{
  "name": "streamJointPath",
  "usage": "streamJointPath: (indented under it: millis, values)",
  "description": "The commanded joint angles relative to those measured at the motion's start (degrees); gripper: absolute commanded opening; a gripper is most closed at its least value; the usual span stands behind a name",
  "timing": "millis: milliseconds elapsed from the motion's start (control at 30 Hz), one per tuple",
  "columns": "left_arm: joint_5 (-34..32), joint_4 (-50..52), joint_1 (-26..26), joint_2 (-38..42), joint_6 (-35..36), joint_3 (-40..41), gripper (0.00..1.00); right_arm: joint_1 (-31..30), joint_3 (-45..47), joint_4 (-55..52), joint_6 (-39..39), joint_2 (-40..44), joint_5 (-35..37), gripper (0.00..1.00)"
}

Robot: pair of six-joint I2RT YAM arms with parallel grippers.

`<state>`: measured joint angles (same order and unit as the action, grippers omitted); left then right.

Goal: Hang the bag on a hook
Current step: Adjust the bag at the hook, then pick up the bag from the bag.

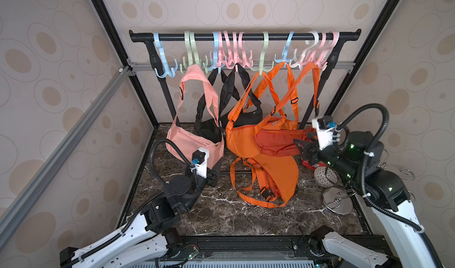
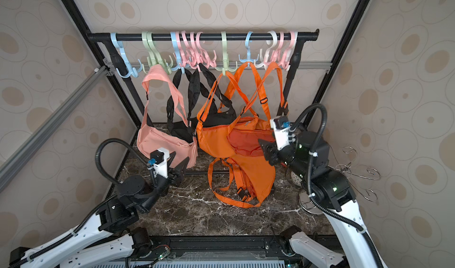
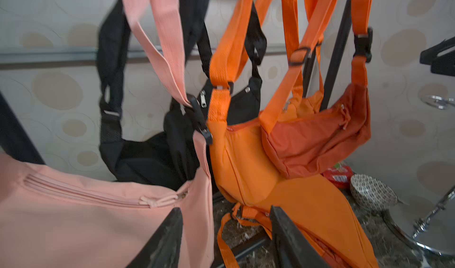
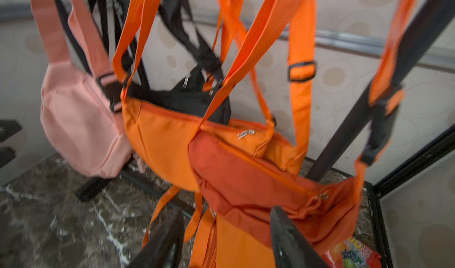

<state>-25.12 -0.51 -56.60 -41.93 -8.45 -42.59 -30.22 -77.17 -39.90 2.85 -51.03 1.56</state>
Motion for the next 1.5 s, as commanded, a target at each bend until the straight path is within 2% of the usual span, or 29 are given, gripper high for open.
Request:
streamJointPath:
  millis: [0,133,333,500,667,767,833,867,967,1033,1167,1300,1467]
  values:
    - [4.73,0.82,0.26,-0.47,-7.63,4.16,0.57,-7.4,9.66,-2.31,-4.12,1.9,5.4,0.62]
    - [7.83,-1.06,1.69,1.11,-15.92,9.82,0.59,-16.2,20.9,1.7,-10.18,-0.59,4.89,0.67]
    - [13.42,-1.33,6.61,5.41,-28.15,16.52,0.59,-19.43,31.01,13.62,-16.6,-11.83,-3.57,0.73]
    - [13.09,2.11,8.26,10.85,-29.65,16.72,0.59,-21.39,32.26,21.46,-18.47,-25.58,-8.04,0.75]
    - [12.41,5.17,8.52,14.13,-28.15,15.71,0.6,-21.95,30.77,28.24,-18.6,-34.07,-10.03,0.77]
    - [11.56,6.91,8.68,15.14,-27.19,14.8,0.6,-22.49,27.37,28.72,-17.9,-39.31,-12.6,0.73]
    - [10.86,8.33,8.66,15.6,-26.67,13.99,0.6,-23.19,25.6,28.25,-17.34,-42.16,-12.46,0.68]
    - [10.4,8.86,8.57,16.02,-26.46,13.68,0.6,-23.33,24.83,27.75,-17.13,-43.22,-12.54,0.59]
    - [9.19,10.45,8.68,18.34,-26.03,13.21,0.6,-23.49,24.28,26.99,-17.03,-43.6,-11.44,0.2]
    - [8.3,11.46,8.61,20.07,-25.75,12.98,0.6,-23.57,24.0,25.69,-16.63,-41.72,-11.13,0.02]
    - [7.17,13.36,8.57,22.06,-24.29,11.41,0.6,-23.95,20.36,20.63,-15.88,-33.5,-12.68,0.0]
    - [9.18,12.61,8.61,21.17,-21.04,8.25,0.6,-23.99,11.3,14.4,-14.45,-24.52,-14.89,0.0]
    - [13.94,9.27,8.66,17.16,-17.19,4.61,0.6,-23.95,-1.93,5.87,-11.13,-21.24,-18.35,0.0]
